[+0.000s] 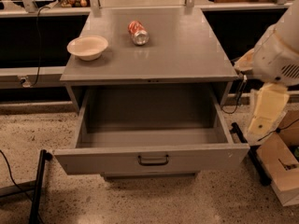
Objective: Close top drawer
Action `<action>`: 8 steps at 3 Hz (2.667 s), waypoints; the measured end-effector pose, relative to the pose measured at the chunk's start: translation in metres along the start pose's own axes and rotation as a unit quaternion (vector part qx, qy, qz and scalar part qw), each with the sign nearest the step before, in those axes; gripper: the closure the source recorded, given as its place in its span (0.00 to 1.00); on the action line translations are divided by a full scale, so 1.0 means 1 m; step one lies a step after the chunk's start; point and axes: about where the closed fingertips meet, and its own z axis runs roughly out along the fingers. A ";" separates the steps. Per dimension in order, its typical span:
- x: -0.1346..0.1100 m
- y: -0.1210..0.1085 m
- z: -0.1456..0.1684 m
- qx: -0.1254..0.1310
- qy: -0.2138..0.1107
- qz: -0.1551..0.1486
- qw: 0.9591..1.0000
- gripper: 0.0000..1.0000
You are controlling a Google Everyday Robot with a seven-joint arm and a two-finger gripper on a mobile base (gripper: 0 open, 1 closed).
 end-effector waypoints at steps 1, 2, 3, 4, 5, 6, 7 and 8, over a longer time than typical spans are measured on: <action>-0.016 0.039 0.047 -0.039 -0.049 -0.040 0.997 0.00; -0.011 0.052 0.069 -0.043 -0.064 -0.025 0.997 0.00; -0.011 0.052 0.069 -0.042 -0.061 -0.026 0.997 0.00; -0.007 0.056 0.107 -0.053 -0.078 -0.012 0.995 0.00; -0.006 0.065 0.191 -0.062 -0.117 -0.003 0.991 0.00; -0.006 0.065 0.191 -0.062 -0.117 -0.003 0.991 0.00; -0.006 0.073 0.203 -0.073 -0.121 -0.011 0.990 0.00; -0.006 0.088 0.207 -0.067 -0.126 -0.022 0.989 0.19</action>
Offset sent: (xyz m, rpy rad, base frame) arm -0.0207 0.0268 -0.0382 0.0661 0.0399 0.1004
